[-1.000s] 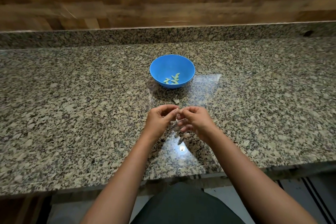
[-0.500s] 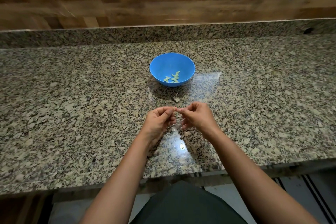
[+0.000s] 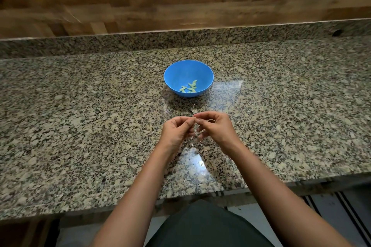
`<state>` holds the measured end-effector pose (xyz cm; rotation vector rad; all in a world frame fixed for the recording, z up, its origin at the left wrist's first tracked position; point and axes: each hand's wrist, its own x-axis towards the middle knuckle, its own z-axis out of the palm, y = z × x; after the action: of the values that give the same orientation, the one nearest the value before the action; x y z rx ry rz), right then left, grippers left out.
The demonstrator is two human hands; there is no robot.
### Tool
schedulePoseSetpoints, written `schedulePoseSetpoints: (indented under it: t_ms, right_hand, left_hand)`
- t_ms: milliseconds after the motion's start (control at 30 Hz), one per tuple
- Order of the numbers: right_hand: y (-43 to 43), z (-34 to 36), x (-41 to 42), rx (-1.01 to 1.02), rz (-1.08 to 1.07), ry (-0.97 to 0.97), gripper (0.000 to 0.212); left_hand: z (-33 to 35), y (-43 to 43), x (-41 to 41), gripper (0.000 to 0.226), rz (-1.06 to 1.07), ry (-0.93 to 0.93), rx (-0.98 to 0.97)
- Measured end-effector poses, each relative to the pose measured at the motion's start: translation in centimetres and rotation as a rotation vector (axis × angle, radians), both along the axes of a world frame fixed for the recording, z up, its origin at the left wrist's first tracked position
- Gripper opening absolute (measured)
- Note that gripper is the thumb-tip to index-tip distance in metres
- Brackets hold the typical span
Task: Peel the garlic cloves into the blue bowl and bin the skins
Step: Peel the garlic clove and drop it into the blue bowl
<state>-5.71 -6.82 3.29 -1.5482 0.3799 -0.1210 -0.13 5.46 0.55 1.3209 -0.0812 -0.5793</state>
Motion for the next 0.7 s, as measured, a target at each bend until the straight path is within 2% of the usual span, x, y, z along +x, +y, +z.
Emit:
schedulePoseSetpoints:
  t_ms: [167,500,700]
  right_hand:
    - [-0.2,-0.73,0.3,-0.225,-0.03,-0.021,0.008]
    - [-0.6,-0.62,0.56,-0.674,0.01,-0.126,0.014]
    - [-0.65,-0.94,0.32,-0.672,-0.011,-0.144,0.015]
  left_hand:
    - [0.35,-0.19,0.17,0.007,-0.017,-0.088,0.066]
    - [0.4,-0.1,0.74,0.006,-0.029,-0.065,0.077]
    - [0.61,-0.51,0.68,0.006,-0.004,-0.034,0.077]
